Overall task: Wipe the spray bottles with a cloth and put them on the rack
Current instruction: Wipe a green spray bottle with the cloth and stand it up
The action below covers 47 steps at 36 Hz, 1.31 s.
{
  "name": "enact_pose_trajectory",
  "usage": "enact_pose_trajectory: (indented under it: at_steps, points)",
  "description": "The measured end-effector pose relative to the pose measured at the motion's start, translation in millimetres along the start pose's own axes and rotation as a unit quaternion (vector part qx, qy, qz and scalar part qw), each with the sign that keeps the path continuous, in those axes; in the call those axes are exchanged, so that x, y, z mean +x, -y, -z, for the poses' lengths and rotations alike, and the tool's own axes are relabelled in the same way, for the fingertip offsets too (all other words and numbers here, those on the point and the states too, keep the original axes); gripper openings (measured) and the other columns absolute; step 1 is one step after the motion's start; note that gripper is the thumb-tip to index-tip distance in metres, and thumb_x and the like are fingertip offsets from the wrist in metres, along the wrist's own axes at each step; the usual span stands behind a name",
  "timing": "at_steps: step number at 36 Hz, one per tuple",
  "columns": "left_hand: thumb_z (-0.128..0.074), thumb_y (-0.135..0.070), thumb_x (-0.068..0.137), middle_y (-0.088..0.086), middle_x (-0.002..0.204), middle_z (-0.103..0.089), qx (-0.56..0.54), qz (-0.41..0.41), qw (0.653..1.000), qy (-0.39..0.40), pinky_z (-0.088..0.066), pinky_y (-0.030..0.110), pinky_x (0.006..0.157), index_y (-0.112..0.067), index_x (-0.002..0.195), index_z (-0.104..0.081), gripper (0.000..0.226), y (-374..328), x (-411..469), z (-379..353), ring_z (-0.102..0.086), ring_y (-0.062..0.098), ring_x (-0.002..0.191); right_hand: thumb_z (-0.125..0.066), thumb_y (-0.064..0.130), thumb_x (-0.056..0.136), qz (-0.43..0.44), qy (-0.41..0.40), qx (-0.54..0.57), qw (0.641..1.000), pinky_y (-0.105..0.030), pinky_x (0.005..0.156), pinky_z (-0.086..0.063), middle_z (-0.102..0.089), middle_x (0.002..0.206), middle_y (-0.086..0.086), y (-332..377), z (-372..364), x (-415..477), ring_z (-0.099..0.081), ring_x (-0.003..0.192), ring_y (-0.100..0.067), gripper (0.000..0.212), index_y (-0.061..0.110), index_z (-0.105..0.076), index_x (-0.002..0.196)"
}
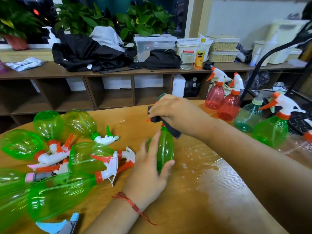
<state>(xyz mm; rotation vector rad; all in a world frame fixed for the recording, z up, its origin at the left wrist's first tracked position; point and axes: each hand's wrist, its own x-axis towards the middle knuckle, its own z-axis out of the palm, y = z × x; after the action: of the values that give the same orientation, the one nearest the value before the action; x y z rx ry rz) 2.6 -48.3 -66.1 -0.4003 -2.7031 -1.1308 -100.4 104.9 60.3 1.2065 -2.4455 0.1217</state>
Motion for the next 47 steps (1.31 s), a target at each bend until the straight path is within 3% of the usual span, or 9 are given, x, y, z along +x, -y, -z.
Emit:
enact_pose_trajectory:
  at_steps: [3, 6, 11, 17, 20, 26, 31, 37, 47]
  points:
    - [-0.059, -0.054, 0.102, -0.011, 0.165, -0.02, 0.002, -0.005, 1.0, 0.0, -0.042, 0.045, 0.121, -0.059, 0.161, 0.009, 0.09, -2, 0, 1, -0.035, 0.02, 0.151, -0.06, 0.003, 0.082, -0.015, -0.05, -0.002, 0.999, -0.041, 0.074, -0.06, -0.08, 0.093, -0.001, -10, 7, -4, -0.072, 0.089, -0.035, 0.027, 0.014, -0.084, 0.089]
    - [-0.059, -0.055, 0.102, -0.012, 0.168, -0.017, 0.004, 0.005, 1.0, 0.007, -0.043, 0.048, 0.121, -0.062, 0.159, 0.012, 0.092, -5, 0, 1, -0.034, 0.022, 0.152, -0.06, 0.001, 0.087, -0.035, -0.008, -0.022, 0.999, -0.048, 0.082, -0.062, -0.08, 0.106, -0.005, -8, 16, -3, -0.072, 0.1, -0.036, 0.03, 0.012, -0.084, 0.1]
    - [-0.057, -0.058, 0.101, -0.01, 0.164, -0.022, -0.007, 0.005, 1.0, -0.001, -0.042, 0.041, 0.12, -0.054, 0.164, 0.006, 0.088, -1, 3, 2, -0.037, 0.019, 0.149, -0.062, -0.003, 0.071, 0.076, -0.014, 0.0, 0.997, -0.028, 0.074, -0.045, -0.078, 0.079, -0.009, 8, 7, -17, -0.074, 0.068, -0.027, 0.021, 0.005, -0.081, 0.075]
    - [-0.058, -0.057, 0.102, -0.013, 0.165, -0.018, 0.011, -0.007, 1.0, 0.004, -0.044, 0.044, 0.12, -0.06, 0.16, 0.011, 0.09, -5, 0, 1, -0.036, 0.02, 0.15, -0.056, 0.002, 0.086, -0.075, -0.064, 0.082, 0.992, -0.048, 0.088, -0.059, -0.08, 0.104, -0.003, -10, 13, -32, -0.068, 0.102, -0.031, 0.034, 0.014, -0.083, 0.102]
    - [-0.057, -0.057, 0.102, -0.017, 0.167, -0.011, 0.025, -0.012, 1.0, 0.013, -0.041, 0.045, 0.124, -0.063, 0.157, 0.016, 0.092, -7, -1, 0, -0.03, 0.021, 0.154, -0.06, -0.004, 0.09, -0.109, -0.157, 0.094, 0.977, -0.03, 0.102, -0.05, -0.079, 0.114, -0.004, -15, 12, -28, -0.067, 0.111, -0.022, 0.033, 0.011, -0.082, 0.109]
    - [-0.059, -0.054, 0.102, -0.017, 0.165, -0.014, 0.012, -0.008, 1.0, 0.008, -0.042, 0.046, 0.122, -0.062, 0.159, 0.011, 0.09, -5, 0, 0, -0.032, 0.022, 0.152, -0.06, -0.002, 0.1, -0.167, -0.085, 0.149, 0.971, -0.016, 0.117, -0.036, -0.069, 0.139, -0.002, -18, -13, -24, -0.062, 0.131, -0.018, 0.035, 0.014, -0.079, 0.125]
    - [-0.058, -0.055, 0.102, -0.019, 0.164, -0.016, 0.014, -0.022, 1.0, 0.013, -0.045, 0.045, 0.119, -0.064, 0.157, 0.01, 0.088, -4, 0, 0, -0.037, 0.021, 0.149, -0.06, -0.001, 0.1, -0.222, -0.124, 0.184, 0.95, -0.004, 0.114, -0.03, -0.07, 0.138, 0.006, -20, -20, -37, -0.056, 0.127, 0.003, 0.037, 0.019, -0.078, 0.126]
    - [-0.06, -0.054, 0.102, -0.027, 0.156, -0.018, 0.004, -0.016, 1.0, 0.012, -0.05, 0.043, 0.112, -0.064, 0.158, 0.009, 0.089, 0, -1, 1, -0.055, 0.025, 0.13, -0.067, 0.004, 0.1, -0.305, -0.141, 0.316, 0.887, -0.032, 0.108, -0.054, -0.078, 0.118, 0.015, -24, -25, -52, -0.069, 0.116, 0.001, 0.032, 0.026, -0.081, 0.118]
    - [-0.059, -0.055, 0.102, -0.03, 0.157, -0.014, -0.003, -0.009, 1.0, 0.025, -0.051, 0.037, 0.113, -0.062, 0.159, 0.009, 0.089, -1, -2, 4, -0.048, 0.018, 0.137, -0.069, -0.001, 0.097, -0.35, -0.102, 0.382, 0.849, -0.011, 0.086, -0.054, -0.08, 0.103, 0.014, -34, -10, -67, -0.072, 0.098, 0.007, 0.028, 0.018, -0.084, 0.11]
